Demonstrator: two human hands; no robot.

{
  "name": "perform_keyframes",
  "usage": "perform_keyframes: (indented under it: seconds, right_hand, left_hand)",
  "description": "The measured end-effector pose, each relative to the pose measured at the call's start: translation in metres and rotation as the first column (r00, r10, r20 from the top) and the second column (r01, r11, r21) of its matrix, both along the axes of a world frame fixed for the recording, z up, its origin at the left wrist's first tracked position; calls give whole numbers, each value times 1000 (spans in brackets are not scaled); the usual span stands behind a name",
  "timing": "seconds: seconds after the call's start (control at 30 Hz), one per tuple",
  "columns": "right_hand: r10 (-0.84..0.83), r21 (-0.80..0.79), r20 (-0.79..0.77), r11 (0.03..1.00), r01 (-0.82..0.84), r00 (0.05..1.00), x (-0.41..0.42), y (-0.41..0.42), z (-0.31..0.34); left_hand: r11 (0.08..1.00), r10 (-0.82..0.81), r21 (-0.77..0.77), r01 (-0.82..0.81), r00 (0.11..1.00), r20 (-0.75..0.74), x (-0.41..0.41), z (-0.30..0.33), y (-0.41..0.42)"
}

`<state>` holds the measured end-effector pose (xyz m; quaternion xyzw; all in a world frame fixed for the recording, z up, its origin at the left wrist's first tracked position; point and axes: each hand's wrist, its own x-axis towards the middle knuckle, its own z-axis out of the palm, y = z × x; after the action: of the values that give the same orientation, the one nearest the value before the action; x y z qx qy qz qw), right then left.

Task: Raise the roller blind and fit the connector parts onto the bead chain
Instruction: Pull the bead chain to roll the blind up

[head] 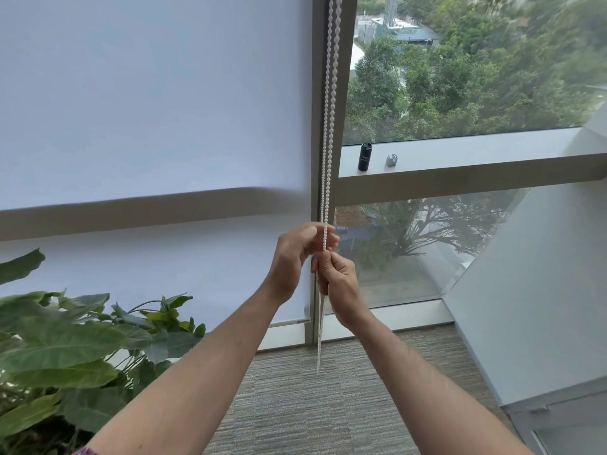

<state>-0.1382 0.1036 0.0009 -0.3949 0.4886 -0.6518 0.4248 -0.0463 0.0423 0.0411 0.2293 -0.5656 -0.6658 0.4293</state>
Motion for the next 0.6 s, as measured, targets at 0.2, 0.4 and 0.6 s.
perform_keyframes:
  seconds: [0.2, 0.4, 0.6]
  right_hand:
    - [11, 62, -3, 998, -11, 1000, 4, 8, -15]
    - [29, 73, -1, 997, -29, 1000, 8, 9, -17]
    - [107, 111, -115, 989, -94, 988, 0, 14, -29]
  left_hand:
    - [996, -47, -80, 37, 992, -118, -14, 29, 11]
    - [995, 76, -56, -79, 995, -62, -22, 27, 17]
    - [989, 136, -63, -134, 990, 34, -17, 10, 22]
